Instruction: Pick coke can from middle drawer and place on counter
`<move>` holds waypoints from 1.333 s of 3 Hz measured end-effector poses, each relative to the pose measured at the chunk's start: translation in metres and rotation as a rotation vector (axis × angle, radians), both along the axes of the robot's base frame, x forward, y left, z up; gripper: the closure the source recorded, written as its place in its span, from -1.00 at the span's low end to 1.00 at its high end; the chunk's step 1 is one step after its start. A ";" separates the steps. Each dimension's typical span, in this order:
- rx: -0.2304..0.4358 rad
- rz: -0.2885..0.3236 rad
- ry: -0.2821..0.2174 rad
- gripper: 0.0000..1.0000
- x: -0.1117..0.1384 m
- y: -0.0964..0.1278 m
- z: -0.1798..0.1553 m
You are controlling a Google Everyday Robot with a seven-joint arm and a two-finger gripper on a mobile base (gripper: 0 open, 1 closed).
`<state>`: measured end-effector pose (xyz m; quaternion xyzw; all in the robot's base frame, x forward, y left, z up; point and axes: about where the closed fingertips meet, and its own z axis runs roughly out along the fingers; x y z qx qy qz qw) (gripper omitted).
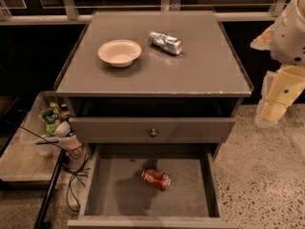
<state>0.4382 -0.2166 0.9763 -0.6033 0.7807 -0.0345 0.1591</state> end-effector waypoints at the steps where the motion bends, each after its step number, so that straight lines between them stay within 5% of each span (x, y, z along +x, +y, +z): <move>1: 0.001 -0.004 -0.004 -1.00 0.001 -0.001 -0.003; 3: 0.120 -0.010 0.052 -1.00 0.007 -0.016 -0.112; 4: 0.193 -0.024 0.020 -1.00 0.013 -0.023 -0.159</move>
Offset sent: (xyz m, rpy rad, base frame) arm 0.0071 -0.0244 -0.1291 0.1534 0.0644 -0.0202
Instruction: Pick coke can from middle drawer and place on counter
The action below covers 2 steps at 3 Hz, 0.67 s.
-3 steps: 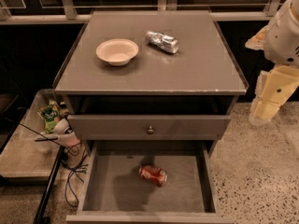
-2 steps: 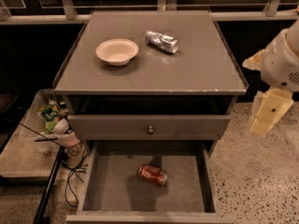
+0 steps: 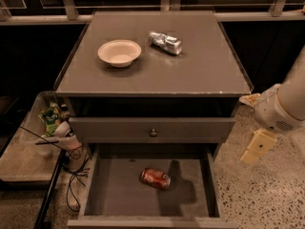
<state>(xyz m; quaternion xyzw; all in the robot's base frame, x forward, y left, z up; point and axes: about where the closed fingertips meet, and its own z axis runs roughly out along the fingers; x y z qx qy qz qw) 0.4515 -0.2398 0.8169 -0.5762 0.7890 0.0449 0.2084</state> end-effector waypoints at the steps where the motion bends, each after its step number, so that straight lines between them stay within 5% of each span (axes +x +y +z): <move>1: 0.022 -0.048 0.000 -1.00 0.015 -0.006 -0.056; 2: 0.026 -0.039 0.000 -1.00 0.014 -0.001 -0.058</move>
Offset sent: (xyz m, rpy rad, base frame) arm 0.0102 -0.0054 -0.0475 0.0182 0.0079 -0.0371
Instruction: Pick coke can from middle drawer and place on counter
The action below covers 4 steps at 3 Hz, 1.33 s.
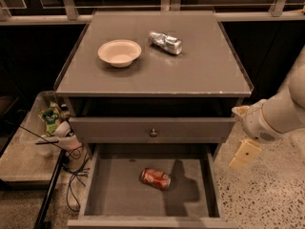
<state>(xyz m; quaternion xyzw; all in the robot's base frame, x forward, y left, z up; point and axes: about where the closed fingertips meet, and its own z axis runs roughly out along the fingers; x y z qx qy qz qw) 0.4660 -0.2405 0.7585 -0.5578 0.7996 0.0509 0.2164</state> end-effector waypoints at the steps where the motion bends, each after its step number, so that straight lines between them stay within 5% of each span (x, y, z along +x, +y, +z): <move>1: 0.012 0.018 -0.002 -1.00 -0.003 0.023 -0.019; 4: 0.134 0.002 -0.059 -1.00 -0.012 0.076 -0.096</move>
Offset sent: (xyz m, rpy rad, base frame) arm -0.0144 0.0740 -0.0790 0.1109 -0.0409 0.0206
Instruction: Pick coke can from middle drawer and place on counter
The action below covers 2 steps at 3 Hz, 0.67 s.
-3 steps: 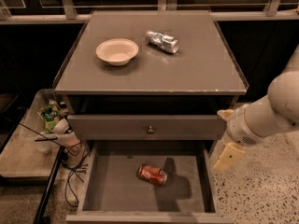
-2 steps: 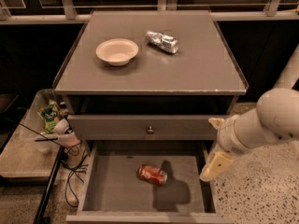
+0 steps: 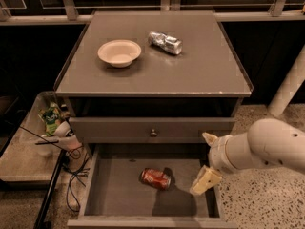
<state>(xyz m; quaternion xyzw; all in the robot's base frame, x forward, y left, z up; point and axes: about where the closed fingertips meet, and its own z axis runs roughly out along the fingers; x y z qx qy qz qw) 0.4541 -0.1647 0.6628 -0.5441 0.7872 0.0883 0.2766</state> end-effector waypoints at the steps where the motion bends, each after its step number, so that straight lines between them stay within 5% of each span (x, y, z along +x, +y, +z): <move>1: 0.021 0.023 0.021 -1.00 -0.003 0.017 -0.033; 2: 0.031 0.047 0.083 -1.00 -0.005 0.035 -0.076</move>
Offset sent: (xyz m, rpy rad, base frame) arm -0.0046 0.0522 -0.1224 0.0380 0.1539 0.0644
